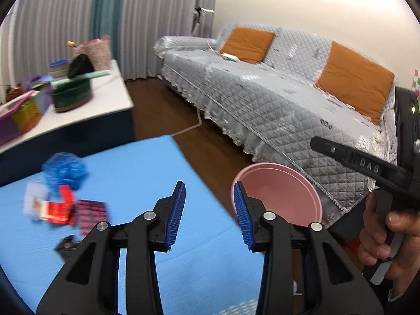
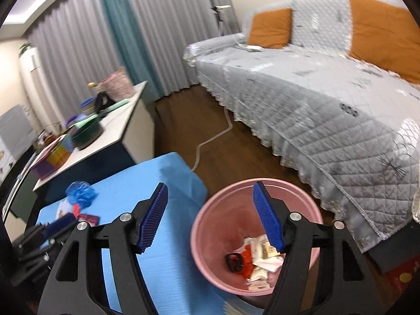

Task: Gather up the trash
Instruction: 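Move both open tools back over the trash on the table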

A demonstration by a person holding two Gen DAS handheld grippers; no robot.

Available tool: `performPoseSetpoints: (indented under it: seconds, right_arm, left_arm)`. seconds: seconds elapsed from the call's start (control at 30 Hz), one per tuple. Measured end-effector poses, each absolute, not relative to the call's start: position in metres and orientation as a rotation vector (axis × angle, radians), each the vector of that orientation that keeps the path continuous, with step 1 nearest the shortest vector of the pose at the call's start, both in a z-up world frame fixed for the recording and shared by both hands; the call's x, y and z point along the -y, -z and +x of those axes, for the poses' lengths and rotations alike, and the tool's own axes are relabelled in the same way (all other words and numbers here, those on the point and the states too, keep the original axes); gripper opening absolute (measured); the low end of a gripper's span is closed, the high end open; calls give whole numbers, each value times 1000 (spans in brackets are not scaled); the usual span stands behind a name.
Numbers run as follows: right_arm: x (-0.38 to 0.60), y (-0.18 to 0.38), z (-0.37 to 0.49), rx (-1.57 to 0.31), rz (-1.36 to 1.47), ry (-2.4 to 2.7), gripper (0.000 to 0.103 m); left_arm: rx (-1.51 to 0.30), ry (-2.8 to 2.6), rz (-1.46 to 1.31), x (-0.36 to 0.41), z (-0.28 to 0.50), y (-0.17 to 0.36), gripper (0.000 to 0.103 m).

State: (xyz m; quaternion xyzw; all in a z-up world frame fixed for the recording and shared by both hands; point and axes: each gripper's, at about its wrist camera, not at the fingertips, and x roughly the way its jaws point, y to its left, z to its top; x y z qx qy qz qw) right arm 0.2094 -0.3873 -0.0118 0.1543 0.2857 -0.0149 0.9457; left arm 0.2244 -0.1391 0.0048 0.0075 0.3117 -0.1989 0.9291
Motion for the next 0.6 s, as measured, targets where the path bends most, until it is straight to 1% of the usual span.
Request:
performPoseSetpoints:
  seconds: [0.33,0.47,0.6]
  right_arm:
    - [305,3,204,-550,247,-131,64]
    - [274,4,204,-536,220,-196,64]
    - [244,7,208,-543,210,-252,64]
  left_arm:
    - [-583,292,35,44,212,-28,38]
    - [-578,228,26,6,218,-27,38]
    - [-579,148,-53,-33,225,-17,38]
